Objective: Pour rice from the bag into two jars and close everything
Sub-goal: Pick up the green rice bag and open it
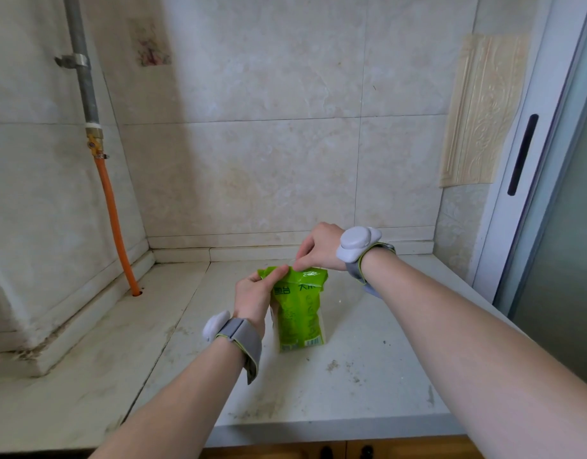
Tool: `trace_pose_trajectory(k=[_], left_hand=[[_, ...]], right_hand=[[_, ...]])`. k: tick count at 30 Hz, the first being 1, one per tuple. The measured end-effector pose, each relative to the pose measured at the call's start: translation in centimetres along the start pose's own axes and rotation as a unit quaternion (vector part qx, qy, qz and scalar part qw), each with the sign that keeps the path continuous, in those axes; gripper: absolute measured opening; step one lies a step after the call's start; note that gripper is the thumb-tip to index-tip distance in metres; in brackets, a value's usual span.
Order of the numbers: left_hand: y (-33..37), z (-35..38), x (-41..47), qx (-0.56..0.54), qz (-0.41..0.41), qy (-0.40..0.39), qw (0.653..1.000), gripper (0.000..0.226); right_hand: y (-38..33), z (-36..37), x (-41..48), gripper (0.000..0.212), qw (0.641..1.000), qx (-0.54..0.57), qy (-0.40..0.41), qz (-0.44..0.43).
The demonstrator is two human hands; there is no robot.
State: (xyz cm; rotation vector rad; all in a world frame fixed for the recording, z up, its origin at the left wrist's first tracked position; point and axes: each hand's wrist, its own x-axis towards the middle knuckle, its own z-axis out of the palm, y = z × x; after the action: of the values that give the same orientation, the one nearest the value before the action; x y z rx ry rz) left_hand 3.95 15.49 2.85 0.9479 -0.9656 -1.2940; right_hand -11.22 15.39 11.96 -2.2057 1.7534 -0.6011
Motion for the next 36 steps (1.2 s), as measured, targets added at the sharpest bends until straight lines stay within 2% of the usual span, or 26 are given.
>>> trace_pose_trajectory(k=[5,9,16,24,27,32,36], left_hand=[[-0.4,-0.1,0.0,-0.031,-0.027,-0.004,0.999,0.008],[-0.4,0.1,-0.1,-0.071,-0.045,-0.025,0.996,0.005],[-0.1,0.9,-0.1,-0.089,-0.05,-0.061,0.993,0.011],[-0.8,1.8,0.3,-0.082,-0.048,-0.071,0.993,0.017],[-0.7,1.9,0.3,-0.085,-0.052,-0.065,0.993,0.021],[-0.6,1.9,0.3,-0.089,-0.054,-0.061,0.993,0.009],[-0.7,1.9,0.6,-0.08,-0.054,-0.062,0.993,0.011]], right_hand=[[0.7,0.4,0.4,0.027,1.0,-0.022,-0.019,0.009],[1.6,0.7,0.5,0.038,1.0,0.002,-0.017,0.024],[2.0,0.0,0.7,0.023,0.999,0.047,-0.01,0.02],[2.4,-0.6,0.7,0.016,0.999,0.037,-0.034,0.02],[2.5,-0.5,0.6,0.014,0.999,0.027,-0.017,0.002],[3.3,-0.8,0.7,0.006,0.996,0.081,0.02,0.015],[4.8,-1.7,0.9,0.01,0.973,0.191,0.119,0.055]])
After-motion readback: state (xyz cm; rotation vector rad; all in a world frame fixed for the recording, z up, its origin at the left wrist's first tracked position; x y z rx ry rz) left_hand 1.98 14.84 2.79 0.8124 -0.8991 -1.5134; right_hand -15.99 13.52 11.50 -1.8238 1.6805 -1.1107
